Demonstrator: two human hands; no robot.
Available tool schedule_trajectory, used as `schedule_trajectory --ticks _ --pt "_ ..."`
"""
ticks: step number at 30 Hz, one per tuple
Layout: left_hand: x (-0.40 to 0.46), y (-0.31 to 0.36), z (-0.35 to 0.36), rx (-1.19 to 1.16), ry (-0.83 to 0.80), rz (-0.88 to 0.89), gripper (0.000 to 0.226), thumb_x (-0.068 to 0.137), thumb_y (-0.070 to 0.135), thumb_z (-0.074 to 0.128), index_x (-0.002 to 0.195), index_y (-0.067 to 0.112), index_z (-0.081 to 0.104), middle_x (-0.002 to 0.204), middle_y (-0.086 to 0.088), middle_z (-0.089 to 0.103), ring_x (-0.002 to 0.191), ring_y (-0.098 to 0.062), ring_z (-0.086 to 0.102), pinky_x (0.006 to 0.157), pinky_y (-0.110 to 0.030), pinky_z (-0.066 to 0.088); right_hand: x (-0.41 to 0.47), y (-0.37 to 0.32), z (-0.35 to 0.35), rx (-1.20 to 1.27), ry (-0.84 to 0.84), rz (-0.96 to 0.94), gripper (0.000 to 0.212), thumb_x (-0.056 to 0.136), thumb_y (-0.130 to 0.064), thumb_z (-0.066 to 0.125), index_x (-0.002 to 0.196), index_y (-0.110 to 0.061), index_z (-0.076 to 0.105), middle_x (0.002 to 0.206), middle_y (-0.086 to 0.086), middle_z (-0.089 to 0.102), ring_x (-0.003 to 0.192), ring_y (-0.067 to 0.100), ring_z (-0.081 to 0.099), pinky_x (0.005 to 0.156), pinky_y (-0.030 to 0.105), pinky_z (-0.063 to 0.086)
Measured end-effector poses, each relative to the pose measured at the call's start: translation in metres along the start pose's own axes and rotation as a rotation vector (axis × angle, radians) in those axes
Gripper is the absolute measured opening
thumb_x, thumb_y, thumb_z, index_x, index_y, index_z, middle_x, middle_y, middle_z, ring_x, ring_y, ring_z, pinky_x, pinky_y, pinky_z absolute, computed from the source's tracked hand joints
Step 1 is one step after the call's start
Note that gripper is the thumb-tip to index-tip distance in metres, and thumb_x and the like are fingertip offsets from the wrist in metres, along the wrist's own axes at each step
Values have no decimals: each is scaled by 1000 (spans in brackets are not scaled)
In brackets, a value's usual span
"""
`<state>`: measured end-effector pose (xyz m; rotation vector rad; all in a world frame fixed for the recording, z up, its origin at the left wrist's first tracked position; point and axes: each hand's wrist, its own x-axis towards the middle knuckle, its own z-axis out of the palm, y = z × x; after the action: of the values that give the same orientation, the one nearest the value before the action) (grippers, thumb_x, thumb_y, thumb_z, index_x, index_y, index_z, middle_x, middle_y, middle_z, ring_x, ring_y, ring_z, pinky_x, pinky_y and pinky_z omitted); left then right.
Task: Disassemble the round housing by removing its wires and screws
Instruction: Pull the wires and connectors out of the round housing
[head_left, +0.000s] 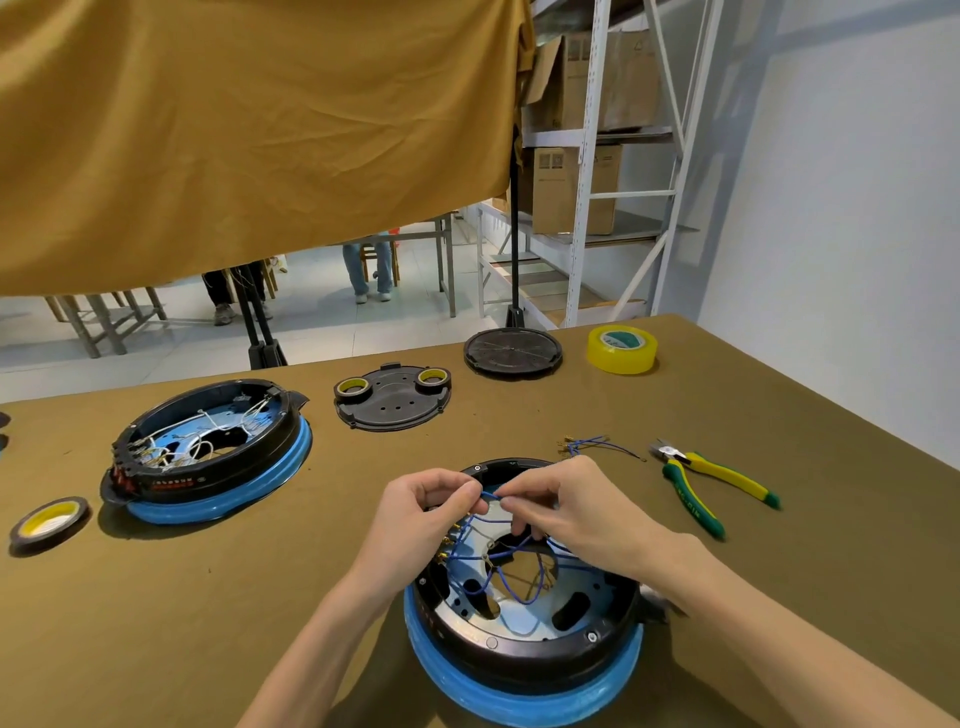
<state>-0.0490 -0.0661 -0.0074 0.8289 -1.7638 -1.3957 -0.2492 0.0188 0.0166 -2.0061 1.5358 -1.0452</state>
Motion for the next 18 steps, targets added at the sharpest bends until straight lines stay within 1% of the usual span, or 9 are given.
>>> schedule_trajectory --ticks 3,6,8,9,10,12,15,18 --pt "1 -3 1 -2 62 52 8 97 21 71 98 20 79 90 0 81 87 -9 76 76 -14 55 3 6 -1 -26 29 12 11 100 -23 65 100 -17 75 77 -6 75 66 12 70 66 28 59" --pt "4 -10 2 105 160 152 14 98 21 70 109 26 77 103 12 80 101 -3 71 88 -13 52 9 18 -7 -34 92 65 8 98 -21 67 94 -16 73 75 -5 75 65 11 70 66 29 59" --pt "8 -13 1 102 162 122 20 100 21 66 118 26 75 113 15 77 111 -3 68 96 -20 51 17 32 -16 -49 183 133 9 97 -20 67 91 -16 74 72 -7 74 64 9 70 66 30 59" --pt "10 -15 -1 85 147 96 22 102 21 64 121 26 74 116 14 76 113 -3 67 98 -24 51 22 41 -22 -98 249 163 11 96 -20 67 89 -17 75 71 -8 74 65 8 69 67 30 59" --pt "11 -17 -3 77 129 81 23 103 20 62 122 26 74 117 14 76 113 -2 67 98 -25 52 28 52 -29 -177 307 202 12 95 -21 68 88 -18 76 72 -9 73 67 7 69 69 30 58" --pt "13 -20 -6 112 99 73 24 104 19 60 123 26 73 116 16 76 112 2 67 97 -22 53 39 75 -41 -347 357 326 13 94 -24 68 89 -19 79 79 -8 74 75 10 68 73 32 57" --pt "15 -27 -10 141 86 59 25 104 17 59 122 26 74 113 16 76 109 0 68 90 -18 54 49 110 -52 -467 327 529 16 94 -25 68 92 -17 82 91 1 77 84 18 68 79 41 59" --pt "14 -34 -14 51 77 10 28 105 11 55 120 26 74 110 15 78 102 -6 72 80 -17 57 52 129 -56 -520 284 598 16 94 -26 69 97 -15 82 97 4 78 88 19 69 81 41 60"
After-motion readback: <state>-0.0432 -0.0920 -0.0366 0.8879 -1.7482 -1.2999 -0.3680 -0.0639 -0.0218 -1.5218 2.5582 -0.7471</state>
